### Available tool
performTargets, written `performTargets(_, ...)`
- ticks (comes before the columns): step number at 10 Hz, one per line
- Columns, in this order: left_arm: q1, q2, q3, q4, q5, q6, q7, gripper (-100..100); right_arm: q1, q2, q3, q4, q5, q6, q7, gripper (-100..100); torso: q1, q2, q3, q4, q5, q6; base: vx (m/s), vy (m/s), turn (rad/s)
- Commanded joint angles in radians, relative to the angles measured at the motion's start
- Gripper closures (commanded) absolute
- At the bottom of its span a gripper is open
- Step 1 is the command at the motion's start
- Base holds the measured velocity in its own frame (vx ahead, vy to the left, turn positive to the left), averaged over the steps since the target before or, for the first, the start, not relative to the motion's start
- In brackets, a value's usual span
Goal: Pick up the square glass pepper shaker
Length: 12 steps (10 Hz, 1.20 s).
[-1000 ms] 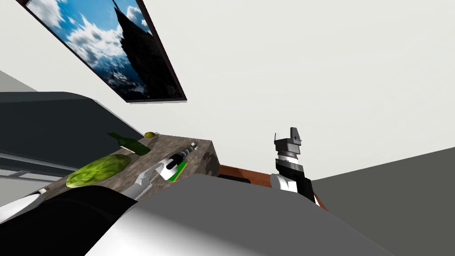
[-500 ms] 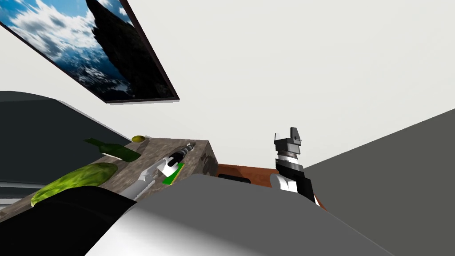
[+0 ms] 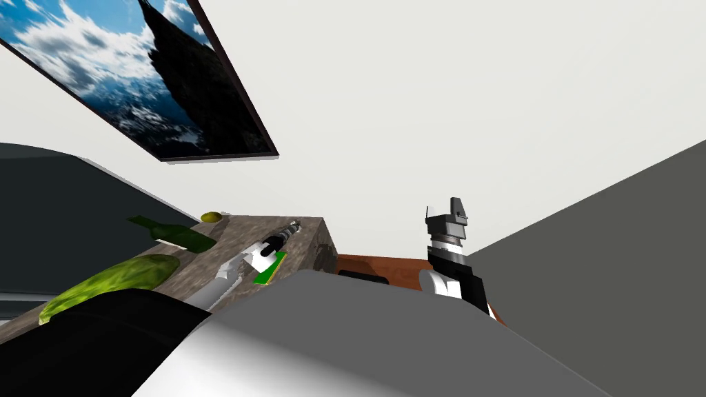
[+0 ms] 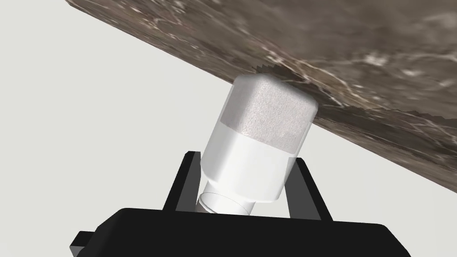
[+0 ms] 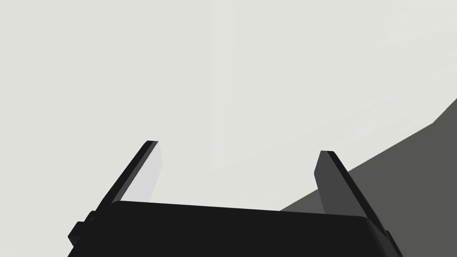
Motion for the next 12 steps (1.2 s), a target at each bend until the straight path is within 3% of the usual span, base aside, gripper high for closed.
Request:
performTargets(1, 0.000, 0.000, 0.000, 0.000, 0.000, 0.000, 0.000, 100, 0.000, 0.000, 0.000, 0.000, 0.000, 0.000, 0.000, 0, 0.000, 0.000, 0.000, 0.000, 0.000, 0.000, 0.000, 0.000, 0.000)
performTargets(3, 0.000, 0.000, 0.000, 0.000, 0.000, 0.000, 0.000, 100, 0.000, 0.000, 0.000, 0.000, 0.000, 0.000, 0.000, 0, 0.001, -0.001, -0.001, 0.000, 0.001, 0.000, 0.000, 0.000, 0.000)
performTargets(4, 0.000, 0.000, 0.000, 0.000, 0.000, 0.000, 0.000, 0, 0.000, 0.000, 0.000, 0.000, 0.000, 0.000, 0.000, 0, 0.001, -0.001, -0.001, 0.000, 0.001, 0.000, 0.000, 0.000, 0.000)
performTargets(5, 0.020, 0.007, -0.008, -0.028, -0.003, -0.007, -0.001, 100, 0.000, 0.000, 0.000, 0.000, 0.000, 0.000, 0.000, 0, 0.001, -0.002, -0.001, -0.001, 0.001, 0.000, 0.053, 0.005, 0.201)
performTargets(9, 0.073, 0.023, -0.020, -0.109, -0.014, -0.019, -0.004, 100, 0.000, 0.000, 0.000, 0.000, 0.000, 0.000, 0.000, 0, 0.001, -0.006, -0.004, -0.002, 0.001, 0.000, 0.081, -0.005, 0.193)
performTargets(11, 0.080, 0.026, -0.016, -0.112, -0.012, -0.022, -0.002, 100, 0.000, 0.000, 0.000, 0.000, 0.000, 0.000, 0.000, 0, 0.000, -0.005, -0.003, -0.001, 0.001, 0.000, 0.044, -0.013, 0.084)
performTargets(12, 0.083, 0.026, -0.016, -0.114, -0.013, -0.023, -0.002, 0, 0.000, 0.000, 0.000, 0.000, 0.000, 0.000, 0.000, 0, 0.001, -0.004, -0.003, -0.001, 0.001, 0.001, 0.000, 0.000, 0.000)
